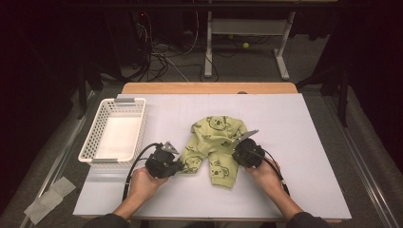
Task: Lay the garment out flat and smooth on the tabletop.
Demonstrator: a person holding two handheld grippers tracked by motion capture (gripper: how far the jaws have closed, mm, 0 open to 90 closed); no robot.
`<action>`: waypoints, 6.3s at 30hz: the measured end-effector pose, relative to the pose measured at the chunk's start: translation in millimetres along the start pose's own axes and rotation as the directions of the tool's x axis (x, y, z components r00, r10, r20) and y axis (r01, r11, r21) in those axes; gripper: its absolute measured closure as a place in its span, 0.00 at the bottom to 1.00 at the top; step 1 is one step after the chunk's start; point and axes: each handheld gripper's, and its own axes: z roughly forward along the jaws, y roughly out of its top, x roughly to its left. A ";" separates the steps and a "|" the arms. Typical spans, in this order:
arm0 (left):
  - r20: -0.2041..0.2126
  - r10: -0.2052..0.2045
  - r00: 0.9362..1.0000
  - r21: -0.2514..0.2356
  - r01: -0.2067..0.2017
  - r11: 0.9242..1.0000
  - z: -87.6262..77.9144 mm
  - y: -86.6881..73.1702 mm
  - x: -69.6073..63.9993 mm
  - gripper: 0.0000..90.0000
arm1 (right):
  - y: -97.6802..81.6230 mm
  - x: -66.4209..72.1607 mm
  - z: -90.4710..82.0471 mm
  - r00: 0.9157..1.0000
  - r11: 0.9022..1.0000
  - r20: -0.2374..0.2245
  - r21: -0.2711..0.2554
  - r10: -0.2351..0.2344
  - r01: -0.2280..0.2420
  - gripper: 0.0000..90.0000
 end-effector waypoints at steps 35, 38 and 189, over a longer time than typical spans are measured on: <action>-0.074 -0.081 0.994 0.043 0.084 0.995 24.3 24.8 29.8 0.69 | 16.3 -19.6 1.5 0.996 0.999 0.081 -0.043 0.035 -0.031 0.99; -0.008 -0.070 0.998 0.077 0.070 0.995 24.7 21.4 25.0 0.86 | 13.5 -24.4 0.2 0.994 0.999 0.101 -0.034 0.040 -0.036 0.99; 0.091 -0.069 0.993 -0.043 0.073 0.996 29.9 29.4 26.2 0.92 | 105.5 -46.9 -52.1 0.995 0.987 0.074 -0.150 0.063 -0.052 0.95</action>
